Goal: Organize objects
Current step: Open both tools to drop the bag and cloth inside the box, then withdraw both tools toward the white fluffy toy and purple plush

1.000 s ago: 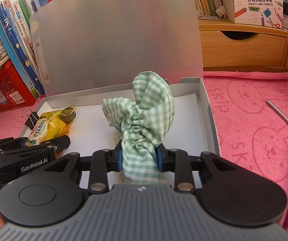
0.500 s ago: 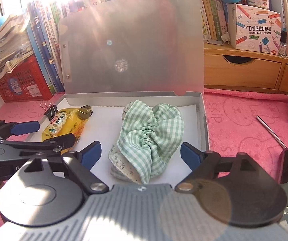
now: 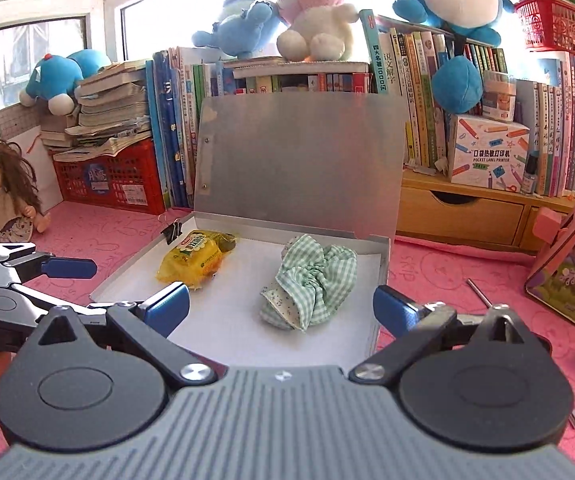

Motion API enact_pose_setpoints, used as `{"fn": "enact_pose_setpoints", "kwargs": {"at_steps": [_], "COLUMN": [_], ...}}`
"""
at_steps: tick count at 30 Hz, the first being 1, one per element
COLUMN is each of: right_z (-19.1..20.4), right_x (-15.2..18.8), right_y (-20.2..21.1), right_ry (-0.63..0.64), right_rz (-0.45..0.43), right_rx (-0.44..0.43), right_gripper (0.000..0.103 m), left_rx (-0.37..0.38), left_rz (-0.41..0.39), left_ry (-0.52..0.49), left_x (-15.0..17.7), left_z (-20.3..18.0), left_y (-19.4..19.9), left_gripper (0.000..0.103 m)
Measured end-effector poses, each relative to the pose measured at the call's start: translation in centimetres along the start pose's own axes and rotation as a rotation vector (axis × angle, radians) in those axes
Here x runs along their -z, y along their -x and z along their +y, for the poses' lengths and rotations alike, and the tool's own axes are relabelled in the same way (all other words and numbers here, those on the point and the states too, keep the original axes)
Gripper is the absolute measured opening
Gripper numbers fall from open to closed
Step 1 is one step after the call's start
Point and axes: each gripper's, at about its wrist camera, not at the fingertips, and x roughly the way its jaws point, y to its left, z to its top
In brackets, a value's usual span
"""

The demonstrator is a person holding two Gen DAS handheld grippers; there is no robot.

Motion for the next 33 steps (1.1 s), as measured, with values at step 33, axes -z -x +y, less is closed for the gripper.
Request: {"fn": "enact_pose_setpoints", "kwargs": {"at_steps": [33], "right_z": [2.5], "right_x": [14.4], "right_y": [9.2], "right_ry": [-0.052], "right_rz": [-0.027], "right_rx": [0.113], "right_gripper": [0.103], "left_rx": [0.180], "left_rz": [-0.118], "left_ry": [-0.023], "left_x": [14.8], "left_z": [-6.5], "left_y": [15.5], "left_gripper": [0.093]}}
